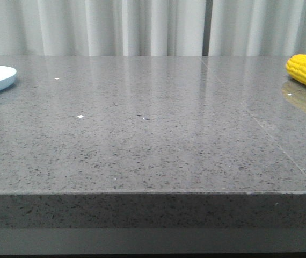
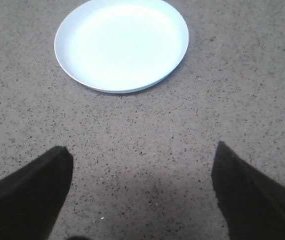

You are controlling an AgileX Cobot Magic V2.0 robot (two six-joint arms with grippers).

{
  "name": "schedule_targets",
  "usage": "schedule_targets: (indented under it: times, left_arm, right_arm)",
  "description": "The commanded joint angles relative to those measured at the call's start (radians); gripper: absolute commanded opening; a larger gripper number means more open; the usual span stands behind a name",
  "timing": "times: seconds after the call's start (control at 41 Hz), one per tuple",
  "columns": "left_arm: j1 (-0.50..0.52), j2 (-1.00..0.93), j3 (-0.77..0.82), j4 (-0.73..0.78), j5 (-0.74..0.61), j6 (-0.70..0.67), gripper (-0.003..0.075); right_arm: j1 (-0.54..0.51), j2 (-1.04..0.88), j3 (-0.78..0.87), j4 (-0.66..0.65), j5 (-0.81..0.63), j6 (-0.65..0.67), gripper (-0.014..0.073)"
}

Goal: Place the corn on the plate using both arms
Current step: 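Lower the left gripper toward the plate rim and open it, then grasp the plate rim with the left gripper and lift it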

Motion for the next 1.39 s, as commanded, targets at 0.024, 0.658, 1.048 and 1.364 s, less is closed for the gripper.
schedule_targets:
  times: [0.024,0.658,1.048,1.364]
  left_arm:
    - [-0.001,0.069,-0.082,0.05,-0.006,0.0,0.0566]
    - [0.327,0.504,-0.405,-0.242,0.075,0.214,0.0565]
    - [0.4,0.76,-0.576,-0.461,0.015,0.274,0.0565]
    - [0.4,0.919,-0.719,-0.504,0.019,0.297,0.0565]
  right_arm:
    - [-0.005,0.002,-0.028,-0.01,-0.078,-0.004,0.0646]
    - [-0.005,0.002,-0.028,-0.01,-0.078,-0.004,0.0646]
    - [-0.005,0.002,-0.028,-0.01,-0.078,-0.004,0.0646]
    - [-0.005,0.002,-0.028,-0.01,-0.078,-0.004,0.0646]
